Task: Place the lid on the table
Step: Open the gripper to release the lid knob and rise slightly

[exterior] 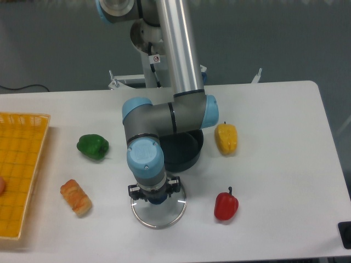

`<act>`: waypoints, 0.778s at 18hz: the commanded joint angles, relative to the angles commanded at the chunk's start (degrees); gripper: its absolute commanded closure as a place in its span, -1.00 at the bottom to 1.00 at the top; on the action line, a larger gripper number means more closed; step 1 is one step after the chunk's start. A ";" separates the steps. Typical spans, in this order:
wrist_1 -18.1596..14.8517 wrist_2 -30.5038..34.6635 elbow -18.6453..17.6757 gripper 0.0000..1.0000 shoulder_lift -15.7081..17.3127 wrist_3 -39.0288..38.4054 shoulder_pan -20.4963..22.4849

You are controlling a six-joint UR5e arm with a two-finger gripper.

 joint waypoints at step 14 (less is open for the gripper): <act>0.09 2.11 1.31 -1.00 3.16 1.84 -0.09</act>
